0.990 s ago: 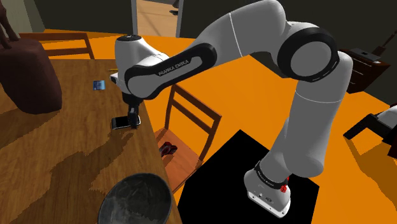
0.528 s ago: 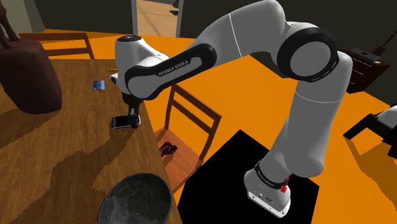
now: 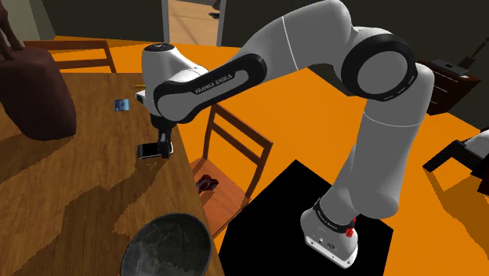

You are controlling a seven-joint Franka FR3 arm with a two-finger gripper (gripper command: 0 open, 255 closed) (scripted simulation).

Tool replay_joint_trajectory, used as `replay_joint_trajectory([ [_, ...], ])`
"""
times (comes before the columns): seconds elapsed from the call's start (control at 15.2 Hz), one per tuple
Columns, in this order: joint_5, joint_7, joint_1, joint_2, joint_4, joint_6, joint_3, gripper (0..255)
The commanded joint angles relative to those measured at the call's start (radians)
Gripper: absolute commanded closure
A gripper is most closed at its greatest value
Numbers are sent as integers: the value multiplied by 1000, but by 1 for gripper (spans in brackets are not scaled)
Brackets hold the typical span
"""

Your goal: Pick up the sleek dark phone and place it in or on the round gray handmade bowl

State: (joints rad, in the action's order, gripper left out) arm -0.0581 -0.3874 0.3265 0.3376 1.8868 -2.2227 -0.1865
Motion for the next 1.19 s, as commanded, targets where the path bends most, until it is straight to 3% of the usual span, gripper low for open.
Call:
replay_joint_trajectory([
  [0.0,0,0,0,0,0,0,0,255],
  [1.12,23,-13,-6,-94,-107,199,-8,255],
])
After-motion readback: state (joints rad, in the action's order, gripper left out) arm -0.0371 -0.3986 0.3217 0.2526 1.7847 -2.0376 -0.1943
